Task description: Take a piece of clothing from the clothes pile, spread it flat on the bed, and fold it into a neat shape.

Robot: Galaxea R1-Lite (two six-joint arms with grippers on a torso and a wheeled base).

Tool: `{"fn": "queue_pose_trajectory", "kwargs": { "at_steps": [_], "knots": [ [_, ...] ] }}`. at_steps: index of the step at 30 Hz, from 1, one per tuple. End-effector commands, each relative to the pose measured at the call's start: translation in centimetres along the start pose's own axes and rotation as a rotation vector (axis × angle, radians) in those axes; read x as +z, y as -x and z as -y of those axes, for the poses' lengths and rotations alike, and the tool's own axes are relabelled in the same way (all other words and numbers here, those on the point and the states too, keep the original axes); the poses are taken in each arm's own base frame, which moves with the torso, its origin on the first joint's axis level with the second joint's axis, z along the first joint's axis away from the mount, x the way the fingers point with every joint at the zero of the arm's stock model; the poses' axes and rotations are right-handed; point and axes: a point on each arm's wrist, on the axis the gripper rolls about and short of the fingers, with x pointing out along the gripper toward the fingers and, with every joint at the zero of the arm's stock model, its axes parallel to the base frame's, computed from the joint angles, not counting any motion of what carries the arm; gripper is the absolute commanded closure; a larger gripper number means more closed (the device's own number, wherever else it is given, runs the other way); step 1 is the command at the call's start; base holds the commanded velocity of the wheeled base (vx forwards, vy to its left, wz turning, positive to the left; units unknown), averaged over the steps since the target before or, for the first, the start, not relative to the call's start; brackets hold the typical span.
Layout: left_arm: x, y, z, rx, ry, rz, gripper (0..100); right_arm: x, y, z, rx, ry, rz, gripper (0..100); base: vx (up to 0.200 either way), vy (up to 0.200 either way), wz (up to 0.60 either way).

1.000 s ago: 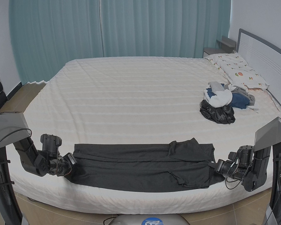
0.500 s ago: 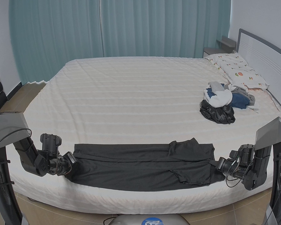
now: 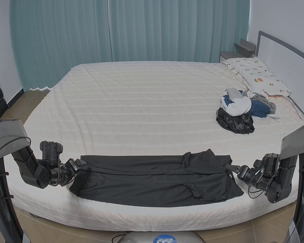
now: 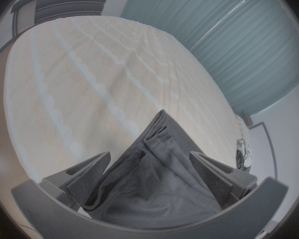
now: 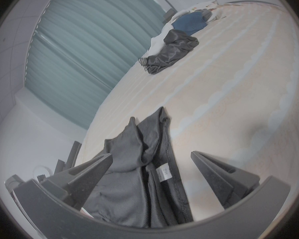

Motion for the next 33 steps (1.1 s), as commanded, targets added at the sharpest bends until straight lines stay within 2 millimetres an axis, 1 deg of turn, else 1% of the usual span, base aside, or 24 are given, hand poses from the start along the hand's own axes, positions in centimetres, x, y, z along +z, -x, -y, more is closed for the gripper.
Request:
{"fn": "queue_pose_trajectory", "kwargs": {
  "at_steps": [1, 2, 3, 4, 9, 15, 16, 19, 23, 33],
  "knots": [
    [1.4, 0.2, 0.7, -0.047, 0.046, 0.032, 0, 1.5, 0.6, -0.3, 0.017, -0.032, 0.059, 0, 0.000, 0.000, 0.00],
    [1.4, 0.2, 0.7, -0.047, 0.046, 0.032, 0, 1.5, 0.6, -0.3, 0.017, -0.032, 0.059, 0, 0.000, 0.000, 0.00],
    [1.8, -0.4, 1.4, -0.071, 0.075, 0.046, 0, 1.5, 0.5, -0.3, 0.020, -0.054, 0.061, 0, 0.000, 0.000, 0.00],
    [1.8, -1.2, 1.7, -0.077, 0.078, 0.042, 0, 1.5, 0.5, -0.3, 0.020, -0.058, 0.059, 0, 0.000, 0.000, 0.00],
    [0.9, -3.3, 2.1, -0.068, 0.050, 0.024, 0, 1.3, 0.4, -0.1, 0.015, -0.062, 0.054, 0, 0.000, 0.000, 0.00],
    [0.6, -3.6, 2.1, -0.064, 0.034, 0.015, 0, 1.3, 0.4, -0.1, 0.012, -0.063, 0.053, 0, 0.000, 0.000, 0.00],
    [0.5, -3.6, 1.9, -0.056, 0.019, 0.015, 100, 1.2, 0.4, -0.1, 0.013, -0.062, 0.052, 0, 0.000, 0.000, 0.00],
    [0.3, -3.5, 1.4, 0.005, -0.032, 0.046, 100, 1.2, 0.5, -0.1, 0.010, -0.064, 0.051, 0, 0.000, 0.000, 0.00],
    [0.1, -3.3, 0.9, 0.096, -0.050, 0.112, 100, 1.1, 0.5, -0.1, 0.009, -0.064, 0.047, 0, 0.000, 0.000, 0.00],
    [-0.4, -2.9, 0.6, 0.119, -0.053, 0.105, 100, 0.9, 0.5, -0.2, 0.009, -0.064, 0.039, 0, 0.000, 0.000, 0.00]
  ]
}}
